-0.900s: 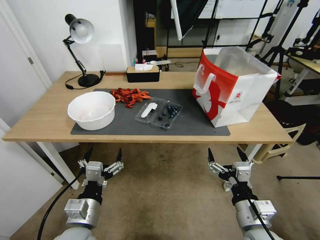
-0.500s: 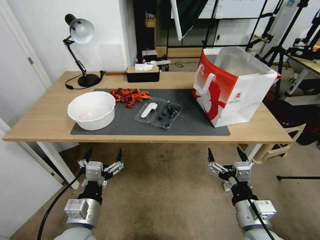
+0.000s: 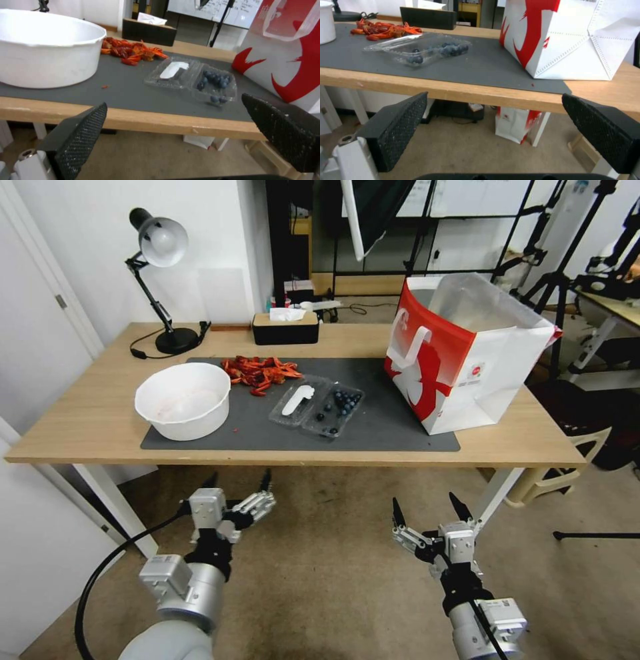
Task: Close the takeout container lid, then place the container into the takeout bag.
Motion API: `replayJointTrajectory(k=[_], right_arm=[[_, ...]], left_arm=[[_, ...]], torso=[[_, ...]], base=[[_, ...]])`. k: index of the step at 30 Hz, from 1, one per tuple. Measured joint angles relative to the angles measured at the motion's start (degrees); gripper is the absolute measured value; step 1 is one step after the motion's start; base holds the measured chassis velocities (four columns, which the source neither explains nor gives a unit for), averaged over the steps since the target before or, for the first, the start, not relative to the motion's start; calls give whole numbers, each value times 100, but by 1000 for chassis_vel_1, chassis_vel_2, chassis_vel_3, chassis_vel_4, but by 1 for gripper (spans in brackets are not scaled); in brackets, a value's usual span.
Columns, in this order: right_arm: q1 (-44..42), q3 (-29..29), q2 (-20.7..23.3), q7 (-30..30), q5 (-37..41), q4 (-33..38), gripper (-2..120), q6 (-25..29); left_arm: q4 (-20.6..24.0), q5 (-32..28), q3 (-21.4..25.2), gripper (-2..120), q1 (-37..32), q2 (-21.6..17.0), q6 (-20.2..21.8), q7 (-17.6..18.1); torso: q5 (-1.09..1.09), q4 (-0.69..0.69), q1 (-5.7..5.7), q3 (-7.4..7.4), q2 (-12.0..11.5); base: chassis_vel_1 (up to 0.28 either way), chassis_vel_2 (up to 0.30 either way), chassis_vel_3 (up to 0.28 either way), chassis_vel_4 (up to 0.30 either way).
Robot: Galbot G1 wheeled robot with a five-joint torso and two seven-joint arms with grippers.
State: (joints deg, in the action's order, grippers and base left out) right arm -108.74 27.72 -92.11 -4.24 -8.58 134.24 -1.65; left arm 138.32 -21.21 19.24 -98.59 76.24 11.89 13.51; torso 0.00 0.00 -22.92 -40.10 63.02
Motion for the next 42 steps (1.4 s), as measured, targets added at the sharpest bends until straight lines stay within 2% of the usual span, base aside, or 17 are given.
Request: replayJointTrajectory(k=[14,19,21,23,26,28,30,31,34,35,38,42], right_arm=[[30,137,31,6,49,56,100,10],[38,163,60,-14,117,90,100,24],[38,167,66,-55,164,109,100,44],[38,168,66,-61,169,109,100,47],[43,177,64,-105,189,109,100,51],[43,178,63,-111,189,109,100,49],[32,178,50,-143,188,117,100,21],[32,178,50,-143,188,117,100,21],[56,156,62,-162,184,121,100,-37],[56,156,62,-162,184,121,100,-37],[84,138,107,-176,185,44,100,-62],[113,135,125,-186,206,-23,100,-77]], left_arm=[[-224,-66,-16,100,83,-57,-58,-192],[-291,-451,-23,100,204,-130,-133,-196],[-298,-1062,-27,100,364,-221,-212,-162],[-298,-1161,-30,100,394,-235,-214,-152],[-360,-2248,-86,100,802,-373,-206,-89],[-372,-2365,-92,100,860,-390,-199,-84],[-456,-3105,-129,100,1206,-495,-139,-17],[-456,-3105,-129,100,1206,-495,-139,-17],[-571,-4101,-109,100,1586,-589,-25,71],[-571,-4101,-109,100,1586,-589,-25,71],[-660,-5189,-73,100,1977,-597,196,362],[-737,-5527,-73,100,2186,-577,356,569]], torso=[[0,0,0,0,0],[0,0,0,0,0],[0,0,0,0,0],[0,0,0,0,0],[0,0,0,0,0],[0,0,0,0,0],[0,-1,0,0,0],[0,-1,0,0,0],[0,-1,0,-1,0],[0,-1,0,-1,0],[0,0,0,-1,0],[0,0,0,0,0]], base=[[0,0,0,0],[0,0,0,0],[0,0,0,0],[0,0,0,0],[0,0,0,0],[0,0,0,0],[0,0,0,0],[0,0,0,0],[0,0,0,0],[0,0,0,0],[0,0,0,0],[0,0,0,0]])
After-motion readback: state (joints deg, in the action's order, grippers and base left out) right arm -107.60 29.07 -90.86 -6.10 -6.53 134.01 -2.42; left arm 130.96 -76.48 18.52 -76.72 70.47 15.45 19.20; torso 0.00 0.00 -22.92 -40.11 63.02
